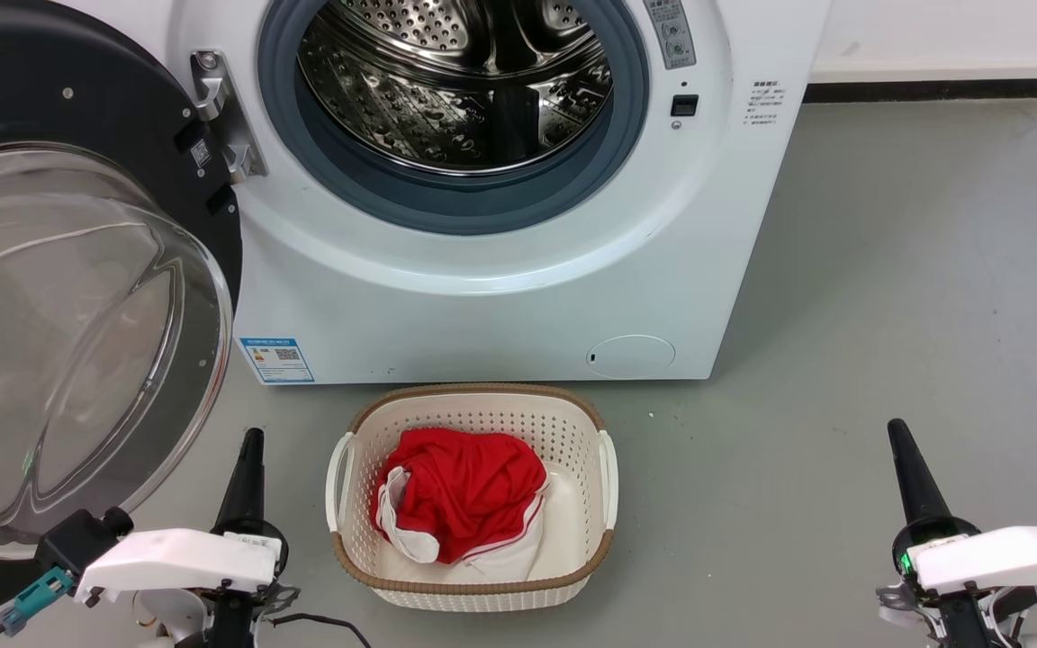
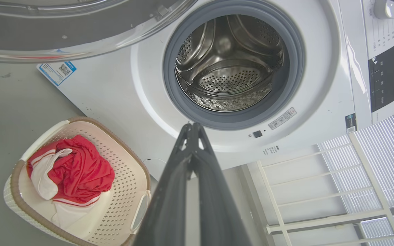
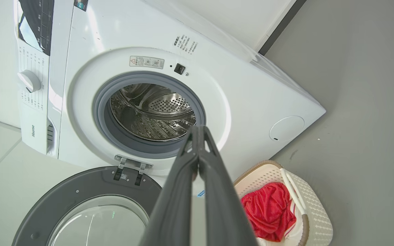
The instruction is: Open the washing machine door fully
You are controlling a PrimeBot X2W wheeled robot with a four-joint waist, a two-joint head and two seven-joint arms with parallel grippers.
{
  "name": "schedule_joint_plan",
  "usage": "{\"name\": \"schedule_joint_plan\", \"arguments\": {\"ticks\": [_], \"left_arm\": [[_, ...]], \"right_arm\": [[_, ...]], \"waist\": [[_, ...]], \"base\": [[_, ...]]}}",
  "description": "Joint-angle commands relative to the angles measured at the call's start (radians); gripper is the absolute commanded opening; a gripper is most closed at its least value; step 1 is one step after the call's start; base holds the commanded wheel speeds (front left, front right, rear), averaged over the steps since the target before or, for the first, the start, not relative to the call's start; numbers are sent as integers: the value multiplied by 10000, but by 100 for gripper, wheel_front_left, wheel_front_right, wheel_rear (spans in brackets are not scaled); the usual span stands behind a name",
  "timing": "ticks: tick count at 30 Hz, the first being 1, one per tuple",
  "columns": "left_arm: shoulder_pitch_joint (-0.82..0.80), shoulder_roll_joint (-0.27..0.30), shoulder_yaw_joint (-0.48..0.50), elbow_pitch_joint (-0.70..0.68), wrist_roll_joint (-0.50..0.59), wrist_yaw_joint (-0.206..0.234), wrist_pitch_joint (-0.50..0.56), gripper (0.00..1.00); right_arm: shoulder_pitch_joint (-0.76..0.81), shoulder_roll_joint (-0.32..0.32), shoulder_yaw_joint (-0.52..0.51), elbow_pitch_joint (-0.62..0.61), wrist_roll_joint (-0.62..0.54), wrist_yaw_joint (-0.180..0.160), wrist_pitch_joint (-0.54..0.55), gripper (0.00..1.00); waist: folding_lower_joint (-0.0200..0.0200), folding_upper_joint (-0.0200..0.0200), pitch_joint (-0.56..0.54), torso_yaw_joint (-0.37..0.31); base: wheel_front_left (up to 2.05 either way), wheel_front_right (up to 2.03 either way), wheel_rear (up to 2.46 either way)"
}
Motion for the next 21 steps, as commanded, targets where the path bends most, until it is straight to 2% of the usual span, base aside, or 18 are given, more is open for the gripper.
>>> {"name": "schedule_joint_plan", "arguments": {"ticks": [1,21], "left_arm": [[-108,23,57,-68,-212,-52,55,0],[-107,-30,167,-17,-2225,-144,555,0]], "right_arm": [[-214,-64,-30,-46,229,-1,64,0],[-398,-46,-169,207,2212,-2,494,0]], "waist": [[-1,0,-5,-1],[-1,0,-137,-25]], "base": [[0,0,0],[0,0,0]]}}
